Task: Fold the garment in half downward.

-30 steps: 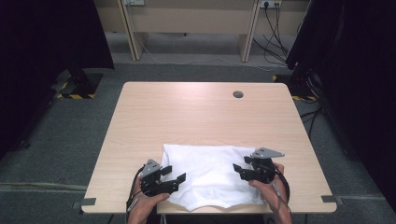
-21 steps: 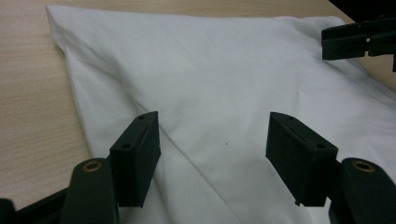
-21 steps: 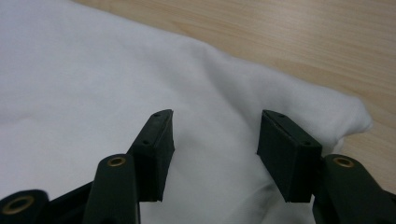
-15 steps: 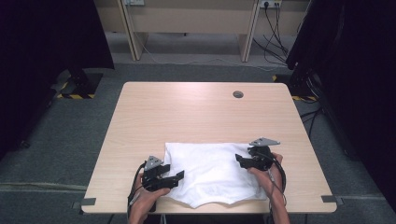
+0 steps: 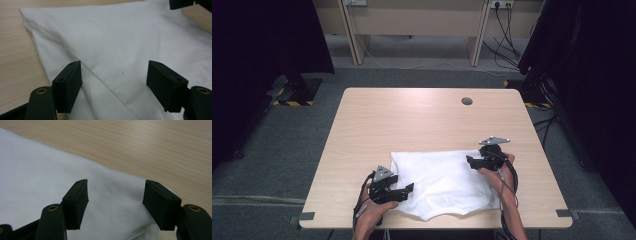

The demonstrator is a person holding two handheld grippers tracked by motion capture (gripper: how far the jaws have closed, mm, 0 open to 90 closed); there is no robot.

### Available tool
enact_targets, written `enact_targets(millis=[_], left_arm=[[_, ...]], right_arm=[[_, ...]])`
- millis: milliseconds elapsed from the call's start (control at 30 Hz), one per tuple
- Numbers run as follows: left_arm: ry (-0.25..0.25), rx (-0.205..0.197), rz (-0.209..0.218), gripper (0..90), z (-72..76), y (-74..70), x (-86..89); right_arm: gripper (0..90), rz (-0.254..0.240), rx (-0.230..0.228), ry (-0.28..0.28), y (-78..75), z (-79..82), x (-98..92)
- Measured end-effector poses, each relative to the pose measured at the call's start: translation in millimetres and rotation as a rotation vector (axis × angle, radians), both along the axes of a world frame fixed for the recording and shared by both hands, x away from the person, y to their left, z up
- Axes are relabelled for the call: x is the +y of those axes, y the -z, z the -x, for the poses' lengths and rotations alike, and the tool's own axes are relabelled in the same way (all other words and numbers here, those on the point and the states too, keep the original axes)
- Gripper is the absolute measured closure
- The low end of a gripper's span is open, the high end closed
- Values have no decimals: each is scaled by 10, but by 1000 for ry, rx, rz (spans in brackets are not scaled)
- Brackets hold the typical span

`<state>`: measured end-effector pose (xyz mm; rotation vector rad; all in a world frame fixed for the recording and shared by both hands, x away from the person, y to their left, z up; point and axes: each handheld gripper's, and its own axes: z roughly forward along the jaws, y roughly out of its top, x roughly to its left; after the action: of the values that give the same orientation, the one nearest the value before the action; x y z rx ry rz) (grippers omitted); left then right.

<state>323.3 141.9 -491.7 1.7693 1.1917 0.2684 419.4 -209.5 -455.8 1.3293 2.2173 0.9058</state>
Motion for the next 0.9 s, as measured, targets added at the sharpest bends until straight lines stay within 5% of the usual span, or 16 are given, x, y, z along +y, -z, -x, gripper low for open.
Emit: enact_targets(millis=[167,367,733,900], left_arm=[[-31,-41,21,252,56,-77,70],[-74,-40,-1,187,73,-77,183],[-113,-22,-17,51,90,-17,296],[-121,-4,-61,52,100,11,336]], right_arm=[[359,86,29,-40,129,-14,-3],[357,102,63,-23,93,-19,-72],[270,104,63,14,88,-40,-270],[223,67,31,25,20,40,-289]])
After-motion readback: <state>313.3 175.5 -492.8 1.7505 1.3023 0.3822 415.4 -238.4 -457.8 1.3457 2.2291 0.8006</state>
